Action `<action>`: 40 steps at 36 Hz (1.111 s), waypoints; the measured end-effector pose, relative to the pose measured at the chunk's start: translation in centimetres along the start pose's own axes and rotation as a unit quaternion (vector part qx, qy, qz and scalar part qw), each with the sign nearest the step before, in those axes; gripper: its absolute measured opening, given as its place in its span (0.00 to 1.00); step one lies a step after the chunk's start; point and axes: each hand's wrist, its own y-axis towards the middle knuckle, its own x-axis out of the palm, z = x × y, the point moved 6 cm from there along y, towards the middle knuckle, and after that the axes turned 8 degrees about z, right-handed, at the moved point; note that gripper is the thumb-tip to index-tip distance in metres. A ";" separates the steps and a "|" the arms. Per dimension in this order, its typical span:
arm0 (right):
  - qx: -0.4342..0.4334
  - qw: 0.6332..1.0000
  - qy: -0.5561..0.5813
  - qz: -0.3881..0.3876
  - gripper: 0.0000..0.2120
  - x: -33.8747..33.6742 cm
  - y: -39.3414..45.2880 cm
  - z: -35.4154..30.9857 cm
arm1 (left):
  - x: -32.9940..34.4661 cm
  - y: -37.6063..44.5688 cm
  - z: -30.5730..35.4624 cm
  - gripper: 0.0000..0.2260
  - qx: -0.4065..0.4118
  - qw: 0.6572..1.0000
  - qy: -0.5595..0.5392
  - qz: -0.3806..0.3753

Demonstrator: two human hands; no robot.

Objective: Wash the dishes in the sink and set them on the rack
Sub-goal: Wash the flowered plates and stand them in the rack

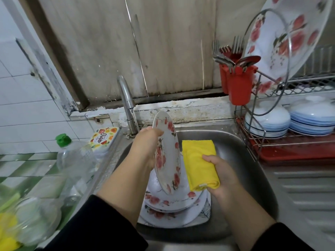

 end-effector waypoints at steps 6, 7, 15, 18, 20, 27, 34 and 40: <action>0.002 1.000 -0.008 0.003 0.13 -0.1 0.2 0.2 | 0.2 -0.2 0.1 0.07 0.008 1.000 -0.023 -0.016; 0.000 1.000 -0.015 0.010 0.14 -0.2 0.3 0.2 | 0.1 -0.3 0.0 0.07 0.007 0.999 -0.035 -0.019; -0.137 0.977 -0.163 -0.001 0.16 1.3 0.2 -2.2 | -0.6 -0.8 -3.5 0.15 -0.037 0.977 -0.193 -0.079; -0.239 0.809 -0.533 -0.058 0.22 3.5 -1.1 -2.3 | -0.2 -0.9 -6.2 0.18 -0.096 0.957 -0.249 -0.112; -0.275 0.570 -0.769 -0.092 0.28 3.7 -0.5 -0.9 | 0.4 -1.1 -7.9 0.21 -0.115 0.942 -0.279 -0.146; -0.212 0.492 -0.843 -0.047 0.32 1.5 1.8 1.8 | 1.0 -0.9 -10.6 0.23 -0.131 0.935 -0.278 -0.178; -0.260 0.557 -0.788 -0.039 0.33 4.7 2.3 3.4 | 0.6 -0.2 -11.4 0.24 -0.129 0.940 -0.270 -0.166; -0.279 0.555 -0.755 -0.208 0.22 3.6 -1.3 2.5 | 0.0 0.3 -11.5 0.22 -0.134 0.942 -0.285 -0.113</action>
